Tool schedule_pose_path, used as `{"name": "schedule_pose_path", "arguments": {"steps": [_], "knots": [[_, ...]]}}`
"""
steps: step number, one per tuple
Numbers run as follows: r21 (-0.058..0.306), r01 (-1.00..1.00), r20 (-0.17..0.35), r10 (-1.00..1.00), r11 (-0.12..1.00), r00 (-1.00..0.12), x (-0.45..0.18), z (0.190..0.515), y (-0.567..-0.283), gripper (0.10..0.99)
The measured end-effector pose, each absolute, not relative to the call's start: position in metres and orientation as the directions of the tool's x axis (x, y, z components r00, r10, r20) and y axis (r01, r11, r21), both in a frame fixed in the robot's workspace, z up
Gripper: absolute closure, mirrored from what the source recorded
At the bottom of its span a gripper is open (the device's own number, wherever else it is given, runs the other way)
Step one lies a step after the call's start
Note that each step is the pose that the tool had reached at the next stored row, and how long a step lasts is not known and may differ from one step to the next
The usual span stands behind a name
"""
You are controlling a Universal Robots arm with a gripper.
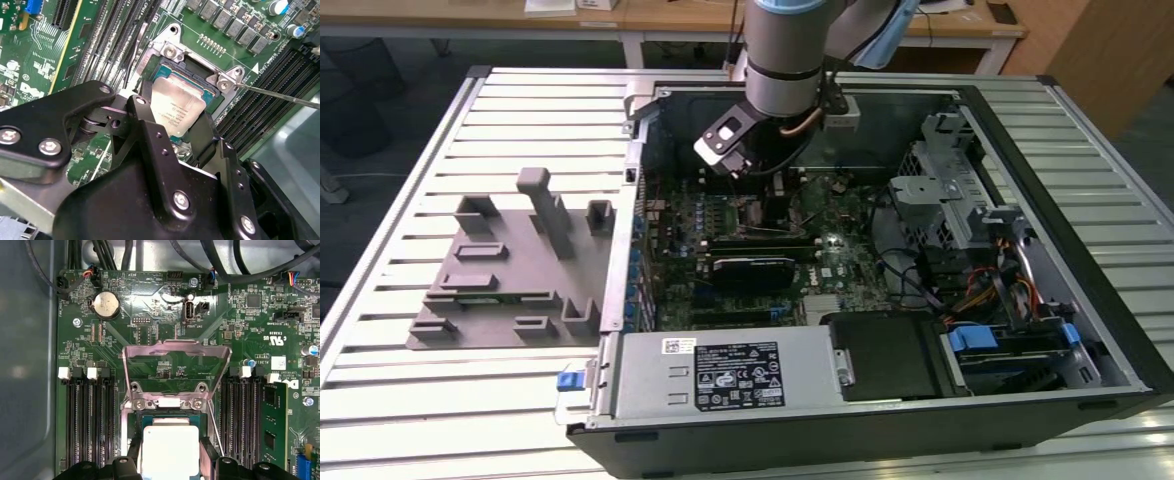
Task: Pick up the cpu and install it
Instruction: 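Place the cpu into insertion slot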
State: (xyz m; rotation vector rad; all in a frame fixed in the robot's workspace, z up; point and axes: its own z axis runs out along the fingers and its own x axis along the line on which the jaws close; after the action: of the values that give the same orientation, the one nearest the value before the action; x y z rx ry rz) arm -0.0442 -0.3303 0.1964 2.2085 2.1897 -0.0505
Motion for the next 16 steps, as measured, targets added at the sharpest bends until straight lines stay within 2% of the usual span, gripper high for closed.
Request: {"name": "schedule_pose_path", "arguments": {"steps": [16], "knots": [[-0.001, 1.000, -0.045, 0.999, -0.009, 0.009, -0.0442, 0.1938, -0.3303, 0.545]]}}
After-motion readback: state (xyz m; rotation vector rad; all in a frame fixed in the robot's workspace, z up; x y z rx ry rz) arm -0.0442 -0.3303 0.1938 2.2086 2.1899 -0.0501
